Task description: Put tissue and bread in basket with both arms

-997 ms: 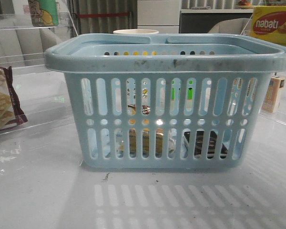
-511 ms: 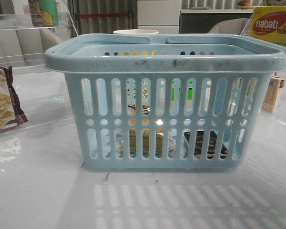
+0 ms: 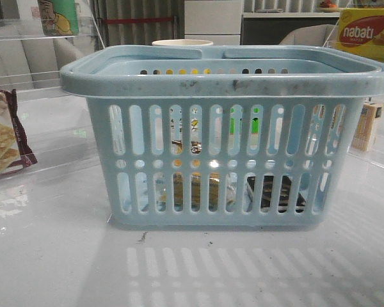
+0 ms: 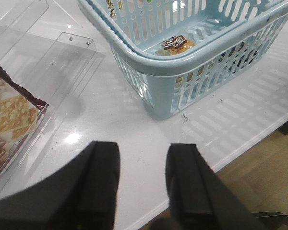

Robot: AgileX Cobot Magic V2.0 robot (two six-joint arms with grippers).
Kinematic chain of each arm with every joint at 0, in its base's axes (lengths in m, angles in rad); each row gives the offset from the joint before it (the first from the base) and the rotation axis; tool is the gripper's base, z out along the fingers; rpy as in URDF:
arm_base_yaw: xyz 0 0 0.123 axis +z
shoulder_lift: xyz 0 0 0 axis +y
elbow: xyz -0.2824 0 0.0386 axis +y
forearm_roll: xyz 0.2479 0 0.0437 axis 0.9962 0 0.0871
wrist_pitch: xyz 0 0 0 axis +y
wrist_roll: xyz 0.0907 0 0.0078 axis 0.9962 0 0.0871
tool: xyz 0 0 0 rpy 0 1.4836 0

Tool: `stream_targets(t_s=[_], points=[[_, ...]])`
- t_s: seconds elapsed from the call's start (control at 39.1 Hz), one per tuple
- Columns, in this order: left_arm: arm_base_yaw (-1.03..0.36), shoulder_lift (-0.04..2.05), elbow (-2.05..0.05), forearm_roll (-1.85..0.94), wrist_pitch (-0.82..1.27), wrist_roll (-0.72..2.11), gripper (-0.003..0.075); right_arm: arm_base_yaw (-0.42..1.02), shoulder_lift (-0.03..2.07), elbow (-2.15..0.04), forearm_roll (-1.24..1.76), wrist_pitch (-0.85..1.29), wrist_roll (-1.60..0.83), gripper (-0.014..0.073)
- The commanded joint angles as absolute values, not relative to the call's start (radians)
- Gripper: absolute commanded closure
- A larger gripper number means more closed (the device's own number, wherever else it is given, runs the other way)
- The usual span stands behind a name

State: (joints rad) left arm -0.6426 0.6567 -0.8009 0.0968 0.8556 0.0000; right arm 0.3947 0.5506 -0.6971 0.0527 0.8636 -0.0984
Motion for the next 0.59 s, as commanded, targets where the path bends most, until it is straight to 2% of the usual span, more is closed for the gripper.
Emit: stream_targets(t_s=[0.0, 0.15, 0.56], points=[[-0.646, 0.657, -0.828, 0.103, 0.788, -0.005, 0.0521, 0.385, 0.552, -0.722, 0.054, 0.797, -0.097, 0.0445], [-0.646, 0.657, -0.828, 0.103, 0.788, -0.005, 0.0627, 0.385, 0.552, -0.722, 0.054, 0.796, -0.097, 0.0543], [-0.646, 0.657, -0.828, 0.103, 0.790, -0.005, 0.0629, 0.385, 0.552, -0.722, 0.054, 0.814, -0.097, 0.0539]])
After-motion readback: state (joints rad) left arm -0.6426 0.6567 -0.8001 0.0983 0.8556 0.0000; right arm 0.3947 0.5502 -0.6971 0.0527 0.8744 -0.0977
